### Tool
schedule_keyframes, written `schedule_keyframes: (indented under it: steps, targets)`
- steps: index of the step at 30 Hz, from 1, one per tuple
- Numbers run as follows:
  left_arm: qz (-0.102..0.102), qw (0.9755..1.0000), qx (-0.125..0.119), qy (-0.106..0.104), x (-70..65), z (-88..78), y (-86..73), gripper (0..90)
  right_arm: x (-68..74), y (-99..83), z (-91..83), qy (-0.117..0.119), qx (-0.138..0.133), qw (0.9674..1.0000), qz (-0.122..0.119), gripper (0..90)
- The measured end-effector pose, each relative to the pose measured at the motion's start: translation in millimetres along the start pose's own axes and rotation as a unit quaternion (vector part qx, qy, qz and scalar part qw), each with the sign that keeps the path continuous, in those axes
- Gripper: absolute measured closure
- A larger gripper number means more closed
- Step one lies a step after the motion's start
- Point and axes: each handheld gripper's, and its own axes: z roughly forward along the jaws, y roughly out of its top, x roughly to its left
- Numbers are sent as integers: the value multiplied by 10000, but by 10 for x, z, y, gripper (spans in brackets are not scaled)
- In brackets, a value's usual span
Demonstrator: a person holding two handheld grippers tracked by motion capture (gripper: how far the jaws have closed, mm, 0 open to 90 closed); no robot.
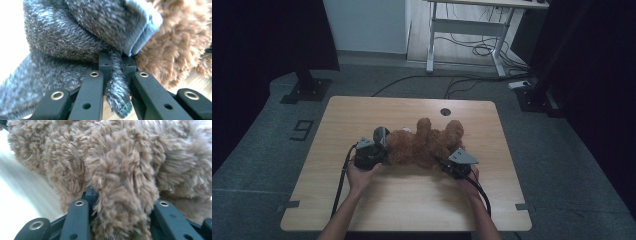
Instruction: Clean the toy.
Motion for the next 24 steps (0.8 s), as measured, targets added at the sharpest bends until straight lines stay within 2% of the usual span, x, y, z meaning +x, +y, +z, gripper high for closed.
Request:
schedule_keyframes:
  steps: [4, 7, 10, 13, 15, 18, 20, 22, 24]
  targets:
    - [-101, 9999, -47, -92, 35, -134, -67, 812, 29, -91, -91, 206, 133, 9997, 5, 607]
    - [-172, 9991, -357, -130, 33, -385, 3, 807, 74, -162, -187, 351, 293, 9988, -192, 584]
    - [57, 9980, -625, -110, -105, -597, 186, 808, 102, -210, -262, 393, 356, 9984, -214, 568]
    - [451, 9953, -845, -111, -343, -690, 402, 805, 101, -249, -298, 396, 345, 9985, -174, 568]
    - [676, 9935, -894, -210, -518, -674, 545, 805, 102, -265, -309, 403, 335, 9985, -164, 569]
    - [870, 9920, -862, -317, -721, -563, 682, 805, 135, -264, -314, 380, 351, 9982, -294, 571]
    - [987, 9917, -738, -353, -816, -454, 731, 805, 151, -260, -314, 383, 361, 9979, -370, 571]
    - [1073, 9917, -525, -476, -916, -303, 748, 805, 147, -261, -319, 393, 375, 9979, -362, 571]
    - [1197, 9912, -253, -497, -1007, -130, 732, 801, 143, -265, -321, 389, 364, 9979, -371, 571]
